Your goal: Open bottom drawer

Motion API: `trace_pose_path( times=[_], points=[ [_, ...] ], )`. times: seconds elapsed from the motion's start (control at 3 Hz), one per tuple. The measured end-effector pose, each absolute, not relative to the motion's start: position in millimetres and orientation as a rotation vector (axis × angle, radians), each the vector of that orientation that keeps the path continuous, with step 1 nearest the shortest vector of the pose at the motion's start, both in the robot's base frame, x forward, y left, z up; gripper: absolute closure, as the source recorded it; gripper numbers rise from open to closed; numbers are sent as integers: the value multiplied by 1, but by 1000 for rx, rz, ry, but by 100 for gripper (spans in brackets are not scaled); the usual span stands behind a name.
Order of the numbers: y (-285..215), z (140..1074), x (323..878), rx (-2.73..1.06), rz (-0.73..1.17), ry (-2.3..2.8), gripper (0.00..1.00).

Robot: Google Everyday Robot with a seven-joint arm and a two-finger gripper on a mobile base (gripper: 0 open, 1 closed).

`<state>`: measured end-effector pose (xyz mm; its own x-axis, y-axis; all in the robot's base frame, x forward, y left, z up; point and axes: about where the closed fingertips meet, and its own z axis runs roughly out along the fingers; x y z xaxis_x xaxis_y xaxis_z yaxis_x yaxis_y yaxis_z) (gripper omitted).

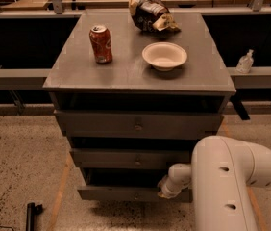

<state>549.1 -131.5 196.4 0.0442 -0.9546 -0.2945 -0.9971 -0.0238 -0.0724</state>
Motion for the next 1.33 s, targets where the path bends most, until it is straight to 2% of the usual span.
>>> trace_pose_path(
  times=[0.67,1.0,1.33],
  points=[
    [-133,194,564,-2078,204,1966,12],
    [-138,195,579,-2083,159,1946,0],
    [-141,198,589,-2080,110,1930,0]
  ],
)
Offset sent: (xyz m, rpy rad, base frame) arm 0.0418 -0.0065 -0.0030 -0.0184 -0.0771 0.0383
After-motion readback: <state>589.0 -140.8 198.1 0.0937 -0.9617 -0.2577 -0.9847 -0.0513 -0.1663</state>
